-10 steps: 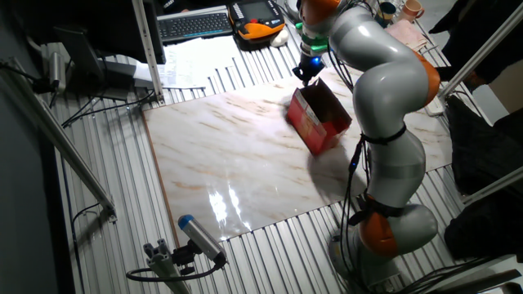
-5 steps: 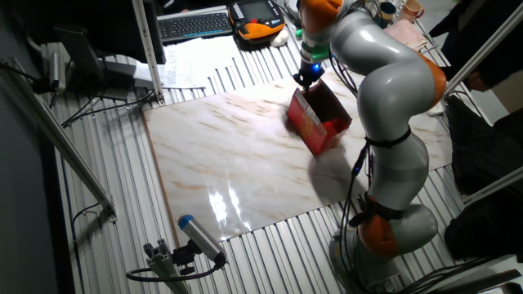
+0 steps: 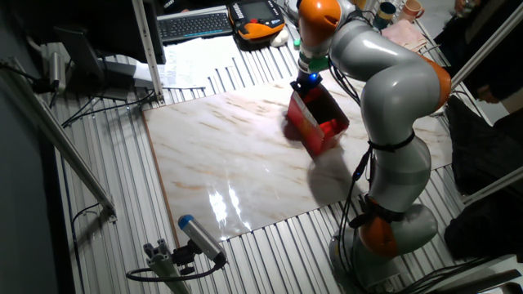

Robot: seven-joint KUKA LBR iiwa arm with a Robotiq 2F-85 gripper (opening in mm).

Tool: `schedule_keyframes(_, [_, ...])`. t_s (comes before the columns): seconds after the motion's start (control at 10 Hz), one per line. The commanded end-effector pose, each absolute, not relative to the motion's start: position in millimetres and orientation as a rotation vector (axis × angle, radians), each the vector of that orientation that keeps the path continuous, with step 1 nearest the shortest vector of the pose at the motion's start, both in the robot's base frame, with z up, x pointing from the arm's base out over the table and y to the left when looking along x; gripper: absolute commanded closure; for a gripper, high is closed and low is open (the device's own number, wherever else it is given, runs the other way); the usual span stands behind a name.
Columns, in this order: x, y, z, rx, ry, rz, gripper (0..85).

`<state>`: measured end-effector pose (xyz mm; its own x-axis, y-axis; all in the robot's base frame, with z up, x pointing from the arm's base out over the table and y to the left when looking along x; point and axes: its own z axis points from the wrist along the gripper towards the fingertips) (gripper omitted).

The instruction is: Cover the box

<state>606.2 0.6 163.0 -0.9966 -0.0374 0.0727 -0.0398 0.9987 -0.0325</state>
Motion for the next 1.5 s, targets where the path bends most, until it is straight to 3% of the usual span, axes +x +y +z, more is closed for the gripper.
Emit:
schedule_keyframes(0.0, [607, 0, 159, 0.064, -3.078, 0.052, 85.0])
schedule_keyframes(0.3, [609, -1, 152, 0.068, -3.085, 0.035, 85.0])
schedule_keyframes(0.6, [614, -16, 193, 0.051, -3.016, -0.084, 85.0])
schedule_keyframes(1.0, [610, 7, 256, -0.035, -2.96, -0.051, 85.0])
schedule_keyframes(1.4, [591, 24, 270, -0.068, -2.958, -0.045, 85.0])
